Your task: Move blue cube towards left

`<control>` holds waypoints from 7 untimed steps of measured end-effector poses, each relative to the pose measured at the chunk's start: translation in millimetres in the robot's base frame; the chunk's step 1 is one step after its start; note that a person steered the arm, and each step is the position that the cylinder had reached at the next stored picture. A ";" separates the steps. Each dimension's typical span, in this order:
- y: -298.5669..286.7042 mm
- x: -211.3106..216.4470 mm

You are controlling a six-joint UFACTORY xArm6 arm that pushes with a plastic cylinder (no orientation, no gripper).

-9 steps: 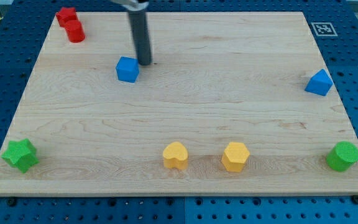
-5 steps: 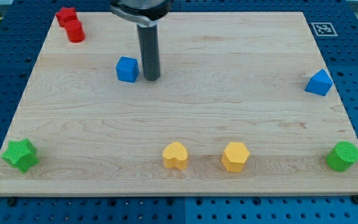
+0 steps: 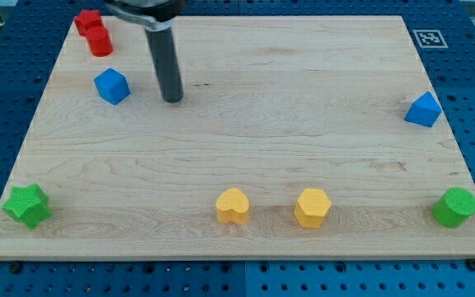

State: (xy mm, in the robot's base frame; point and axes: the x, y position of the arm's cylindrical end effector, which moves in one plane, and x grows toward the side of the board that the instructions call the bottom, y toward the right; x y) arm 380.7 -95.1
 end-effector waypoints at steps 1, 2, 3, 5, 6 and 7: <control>-28.6 -14.4; -71.8 -22.2; -91.6 -25.3; -107.5 -25.3; -109.8 -54.7; -156.4 -91.1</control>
